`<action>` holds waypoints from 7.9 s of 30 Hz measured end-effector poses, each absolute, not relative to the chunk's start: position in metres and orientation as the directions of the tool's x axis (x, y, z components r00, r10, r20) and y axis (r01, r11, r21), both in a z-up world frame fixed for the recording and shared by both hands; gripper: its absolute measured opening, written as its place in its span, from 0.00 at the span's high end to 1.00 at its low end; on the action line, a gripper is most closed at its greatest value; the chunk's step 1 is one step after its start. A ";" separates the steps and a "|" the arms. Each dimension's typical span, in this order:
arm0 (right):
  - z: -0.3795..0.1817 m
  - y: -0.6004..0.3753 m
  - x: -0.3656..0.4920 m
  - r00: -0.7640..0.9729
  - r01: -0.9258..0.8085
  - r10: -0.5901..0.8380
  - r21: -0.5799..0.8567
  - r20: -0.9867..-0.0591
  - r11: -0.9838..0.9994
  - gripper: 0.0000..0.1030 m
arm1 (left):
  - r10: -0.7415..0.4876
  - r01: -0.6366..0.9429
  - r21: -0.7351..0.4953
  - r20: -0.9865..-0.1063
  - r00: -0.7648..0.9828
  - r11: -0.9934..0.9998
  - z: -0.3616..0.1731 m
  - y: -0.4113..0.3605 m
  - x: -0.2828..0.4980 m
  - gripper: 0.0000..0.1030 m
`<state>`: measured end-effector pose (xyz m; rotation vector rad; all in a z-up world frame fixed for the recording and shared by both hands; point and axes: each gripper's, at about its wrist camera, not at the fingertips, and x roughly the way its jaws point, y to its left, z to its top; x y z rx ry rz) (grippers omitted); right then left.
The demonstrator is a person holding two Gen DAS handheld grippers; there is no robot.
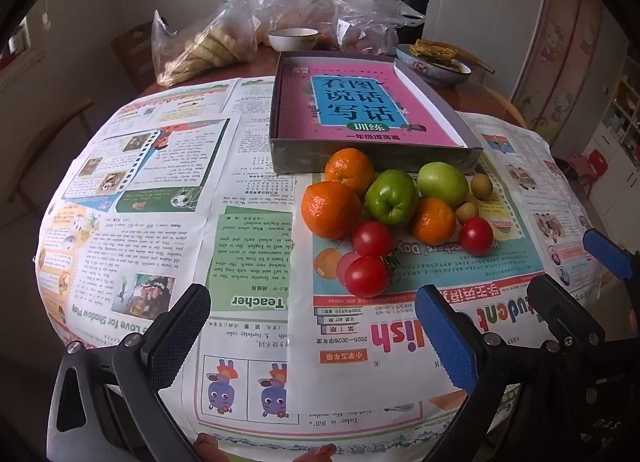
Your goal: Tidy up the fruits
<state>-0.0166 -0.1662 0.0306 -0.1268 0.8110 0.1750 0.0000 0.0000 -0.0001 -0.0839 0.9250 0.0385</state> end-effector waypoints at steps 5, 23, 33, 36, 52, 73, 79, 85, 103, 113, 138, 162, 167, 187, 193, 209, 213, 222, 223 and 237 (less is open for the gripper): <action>0.031 -0.167 -0.018 0.681 -0.202 0.109 -0.042 -0.724 0.979 0.01 | -0.002 -0.071 -0.056 -0.800 0.600 0.996 0.000 0.001 0.000 0.01; 0.032 -0.166 -0.018 0.677 -0.209 0.112 -0.045 -0.727 0.977 0.01 | -0.026 -0.049 -0.070 -0.796 0.604 0.996 0.003 -0.001 -0.002 0.01; 0.030 -0.165 -0.017 0.676 -0.208 0.110 -0.046 -0.728 0.977 0.01 | -0.028 -0.045 -0.070 -0.794 0.608 0.997 0.003 -0.001 -0.002 0.01; 0.030 -0.165 -0.017 0.676 -0.208 0.108 -0.048 -0.729 0.977 0.01 | -0.032 -0.044 -0.073 -0.795 0.605 0.996 0.002 0.000 -0.002 0.01; 0.028 -0.164 -0.014 0.671 -0.213 0.114 -0.044 -0.732 0.976 0.01 | -0.033 -0.041 -0.072 -0.796 0.604 0.997 0.003 0.001 0.000 0.01; 0.017 -0.175 0.002 0.643 -0.212 0.125 -0.018 -0.756 0.977 0.01 | -0.094 0.013 -0.105 -0.813 0.575 0.994 -0.005 0.004 0.005 0.01; 0.003 -0.178 0.018 0.607 -0.231 0.143 -0.001 -0.782 0.973 0.01 | -0.120 0.035 -0.121 -0.823 0.555 0.992 -0.011 0.002 0.014 0.01; -0.011 -0.175 0.032 0.570 -0.275 0.173 0.012 -0.803 0.961 0.04 | -0.167 0.088 -0.142 -0.837 0.521 0.986 -0.017 -0.008 0.023 0.25; -0.028 -0.164 0.051 0.532 -0.357 0.203 0.000 -0.822 0.934 0.59 | -0.212 0.118 -0.177 -0.845 0.491 0.977 -0.030 -0.017 0.038 0.61; -0.031 -0.162 0.050 0.523 -0.382 0.222 0.006 -0.823 0.924 0.69 | -0.213 0.109 -0.183 -0.845 0.490 0.977 -0.031 -0.014 0.039 0.70; 0.025 -0.168 0.064 0.623 -0.381 0.262 0.007 -0.737 0.925 0.69 | -0.177 0.106 -0.141 -0.777 0.604 0.984 0.026 -0.004 0.067 0.70; 0.016 -0.162 0.144 0.601 -0.371 0.268 0.034 -0.753 0.928 0.69 | -0.134 0.060 -0.123 -0.801 0.584 0.991 0.012 0.004 0.151 0.70; 0.004 -0.159 0.153 0.576 -0.372 0.260 0.035 -0.775 0.927 0.69 | -0.138 0.066 -0.122 -0.810 0.570 0.990 0.005 0.000 0.161 0.70; -0.016 -0.160 0.168 0.527 -0.350 0.238 0.047 -0.816 0.935 0.69 | -0.115 0.060 -0.098 -0.829 0.547 0.993 -0.011 -0.004 0.177 0.70; -0.021 -0.159 0.170 0.512 -0.343 0.231 0.050 -0.827 0.938 0.69 | -0.116 0.060 -0.099 -0.833 0.540 0.993 -0.014 -0.003 0.179 0.70; -0.017 -0.159 0.166 0.522 -0.331 0.222 0.044 -0.823 0.943 0.68 | -0.109 0.046 -0.099 -0.835 0.539 0.994 -0.013 -0.002 0.178 0.69; -0.017 -0.159 0.164 0.524 -0.327 0.224 0.048 -0.822 0.944 0.67 | -0.107 0.043 -0.099 -0.830 0.548 0.994 -0.010 0.000 0.176 0.67; -0.013 -0.161 0.161 0.535 -0.317 0.222 0.050 -0.815 0.947 0.60 | -0.108 0.041 -0.103 -0.822 0.559 0.994 -0.006 0.001 0.171 0.58; -0.012 -0.162 0.161 0.536 -0.316 0.222 0.051 -0.814 0.947 0.60 | -0.109 0.041 -0.104 -0.821 0.560 0.994 -0.006 0.001 0.170 0.57; -0.003 -0.163 0.154 0.561 -0.302 0.220 0.050 -0.798 0.952 0.50 | -0.100 0.023 -0.107 -0.808 0.581 0.994 0.004 0.007 0.159 0.37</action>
